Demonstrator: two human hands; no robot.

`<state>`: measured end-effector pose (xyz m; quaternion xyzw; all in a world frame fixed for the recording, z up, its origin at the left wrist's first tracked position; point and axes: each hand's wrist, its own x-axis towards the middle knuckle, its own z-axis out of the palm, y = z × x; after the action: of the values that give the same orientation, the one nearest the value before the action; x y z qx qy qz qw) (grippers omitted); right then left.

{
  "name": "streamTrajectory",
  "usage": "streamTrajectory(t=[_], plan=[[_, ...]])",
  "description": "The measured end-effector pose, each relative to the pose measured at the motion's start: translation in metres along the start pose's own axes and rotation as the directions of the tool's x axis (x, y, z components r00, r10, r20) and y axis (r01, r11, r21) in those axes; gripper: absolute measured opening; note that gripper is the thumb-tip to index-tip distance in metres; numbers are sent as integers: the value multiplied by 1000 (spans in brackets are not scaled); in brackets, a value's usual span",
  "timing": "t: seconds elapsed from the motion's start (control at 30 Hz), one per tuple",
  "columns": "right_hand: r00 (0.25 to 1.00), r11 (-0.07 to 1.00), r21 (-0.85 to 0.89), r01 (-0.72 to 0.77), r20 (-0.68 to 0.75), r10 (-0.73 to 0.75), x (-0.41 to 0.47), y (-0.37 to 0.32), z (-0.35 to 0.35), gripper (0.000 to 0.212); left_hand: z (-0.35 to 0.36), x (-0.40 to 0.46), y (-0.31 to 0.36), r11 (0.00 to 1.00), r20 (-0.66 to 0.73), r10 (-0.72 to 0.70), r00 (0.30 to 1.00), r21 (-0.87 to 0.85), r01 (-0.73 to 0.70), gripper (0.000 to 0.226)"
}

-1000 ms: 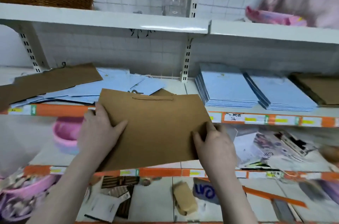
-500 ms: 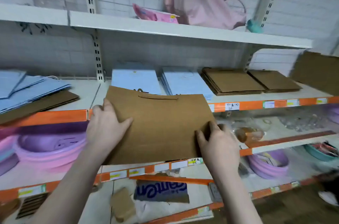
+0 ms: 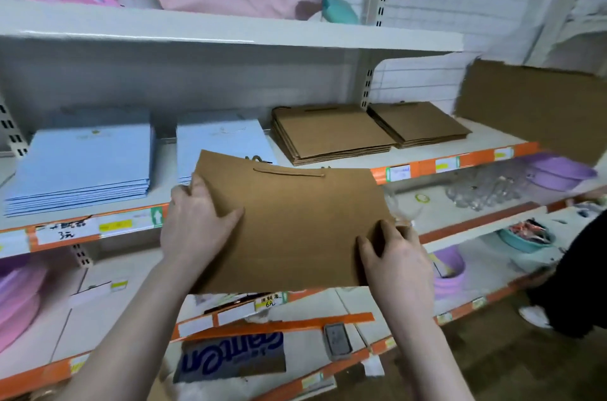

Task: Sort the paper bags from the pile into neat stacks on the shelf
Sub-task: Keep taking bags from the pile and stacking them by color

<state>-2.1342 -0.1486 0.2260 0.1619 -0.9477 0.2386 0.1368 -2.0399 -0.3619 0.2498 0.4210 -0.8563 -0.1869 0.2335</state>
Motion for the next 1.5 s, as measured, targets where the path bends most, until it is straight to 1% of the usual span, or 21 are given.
streamTrajectory(t=[0.2,0.37,0.47,0.57,0.7,0.83,1.0,1.07,1.17,1.33,1.5], plan=[[999,1000,2,-23,-25,23,87,42,20,42,65,57,64,998,-7,54,999,-29,-54,85],[997,997,-39,-74,-30,72,174,77,31,43,118,114,134,994,43,68,997,-94,-64,79],[993,993,-35,-112,-49,110,222,97,34,40,143,141,173,991,57,100,993,-91,-94,79],[987,988,-9,-156,-25,156,259,117,37,40,163,159,204,990,80,95,992,-108,-87,79],[989,989,-19,-147,-33,146,308,152,43,42,194,172,251,988,87,95,992,-131,-83,82],[993,992,49,-117,8,116,364,198,47,42,231,179,296,989,80,65,995,-137,-53,86],[998,999,55,1,66,-4,451,258,53,47,283,185,371,992,-17,-39,999,-117,36,84],[994,997,47,55,94,-59,488,283,51,49,303,186,403,991,-35,-73,997,-112,69,84],[985,996,48,79,151,-86,533,308,45,50,325,192,439,991,-50,-101,994,-94,96,83],[982,986,113,124,131,-139,582,332,49,50,349,202,474,987,-82,-155,985,-66,150,81],[973,982,125,141,167,-161,609,347,62,50,371,215,490,985,-92,-170,981,-30,168,77]])
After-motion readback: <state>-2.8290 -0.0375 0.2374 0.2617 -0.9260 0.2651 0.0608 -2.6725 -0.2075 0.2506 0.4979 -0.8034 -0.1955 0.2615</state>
